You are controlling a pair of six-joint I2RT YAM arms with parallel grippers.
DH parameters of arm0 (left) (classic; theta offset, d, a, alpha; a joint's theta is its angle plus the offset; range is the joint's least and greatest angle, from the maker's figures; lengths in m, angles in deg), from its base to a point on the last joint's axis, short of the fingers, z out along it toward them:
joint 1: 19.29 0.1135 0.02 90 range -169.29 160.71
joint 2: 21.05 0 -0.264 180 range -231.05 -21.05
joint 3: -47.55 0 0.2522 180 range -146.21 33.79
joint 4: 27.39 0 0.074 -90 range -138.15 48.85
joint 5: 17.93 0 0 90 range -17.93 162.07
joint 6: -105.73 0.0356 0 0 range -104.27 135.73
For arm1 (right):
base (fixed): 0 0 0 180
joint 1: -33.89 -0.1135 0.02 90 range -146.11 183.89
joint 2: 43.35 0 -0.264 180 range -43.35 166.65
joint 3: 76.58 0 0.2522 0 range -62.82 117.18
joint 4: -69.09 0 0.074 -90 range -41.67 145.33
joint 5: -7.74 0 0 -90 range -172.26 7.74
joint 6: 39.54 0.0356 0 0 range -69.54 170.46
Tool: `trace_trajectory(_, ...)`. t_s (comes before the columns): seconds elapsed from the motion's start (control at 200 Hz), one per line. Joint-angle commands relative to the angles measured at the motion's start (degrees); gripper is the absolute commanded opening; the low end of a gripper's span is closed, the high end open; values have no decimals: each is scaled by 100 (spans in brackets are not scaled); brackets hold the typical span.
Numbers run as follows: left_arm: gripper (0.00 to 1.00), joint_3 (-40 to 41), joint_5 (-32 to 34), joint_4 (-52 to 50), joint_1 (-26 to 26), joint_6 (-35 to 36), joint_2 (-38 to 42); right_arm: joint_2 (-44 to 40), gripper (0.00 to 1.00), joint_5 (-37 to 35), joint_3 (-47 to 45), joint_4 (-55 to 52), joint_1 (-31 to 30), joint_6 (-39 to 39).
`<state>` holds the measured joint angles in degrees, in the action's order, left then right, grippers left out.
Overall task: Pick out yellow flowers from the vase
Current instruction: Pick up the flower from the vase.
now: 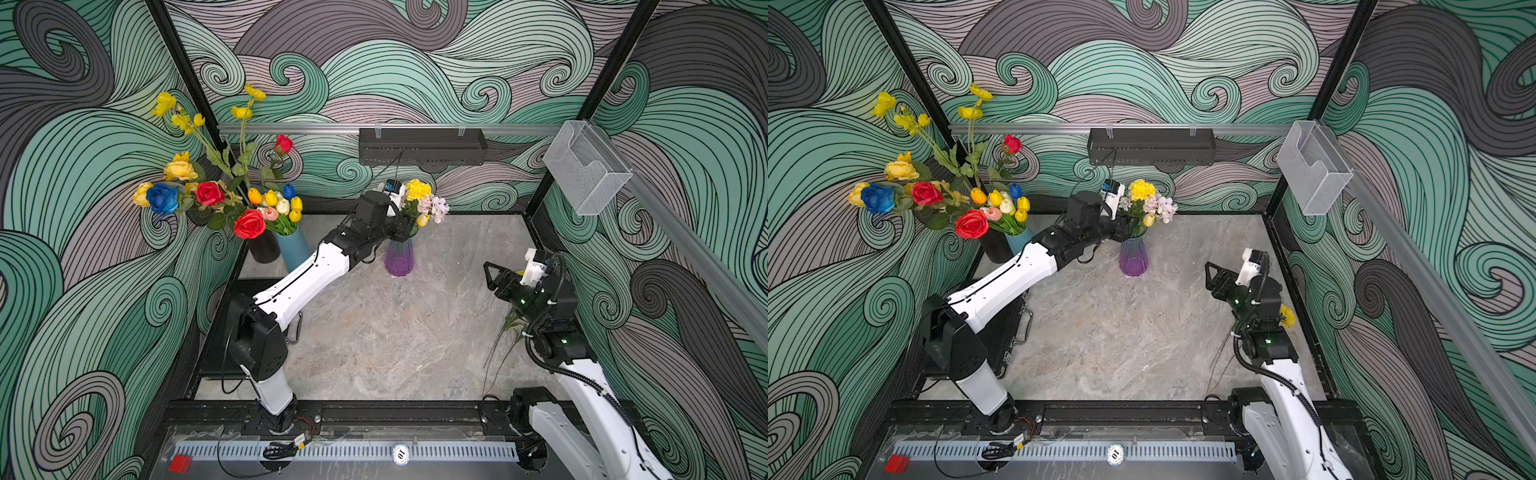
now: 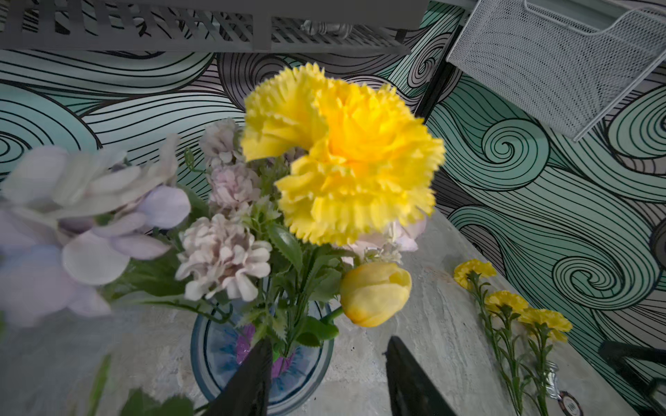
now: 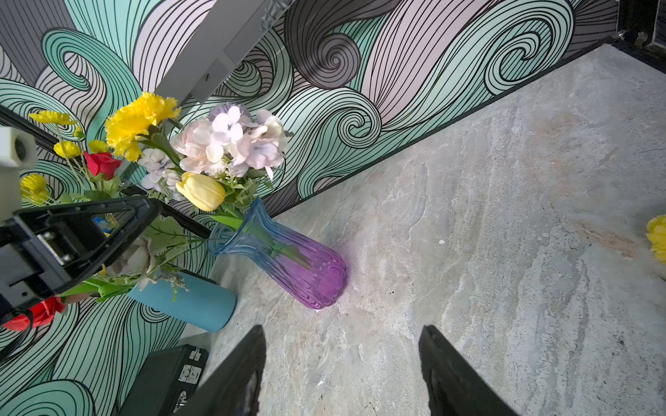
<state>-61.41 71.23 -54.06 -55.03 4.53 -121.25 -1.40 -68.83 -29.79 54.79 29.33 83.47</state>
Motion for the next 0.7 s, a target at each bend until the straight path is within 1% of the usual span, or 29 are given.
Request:
trace_trajectory(0.0, 50, -444, 135, -157, 33, 183, -234, -94, 68, 38, -65, 217, -25, -74)
trace_trajectory(0.195, 47, -886, 270, -133, 41, 267, -563, -111, 68, 45, -135, 252, -28, -98)
trace_trajectory(0.33, 44, -1041, 465, 33, 48, 315, -744, -169, 69, 19, -182, 259, -28, -118)
trace_trajectory(0.48, 42, -1181, 511, 227, 50, 351, -935, -178, 69, 17, -196, 288, -28, -127)
trace_trajectory(0.696, 35, -1308, 686, 483, 50, 298, -1130, -171, 70, 45, -209, 329, -28, -123)
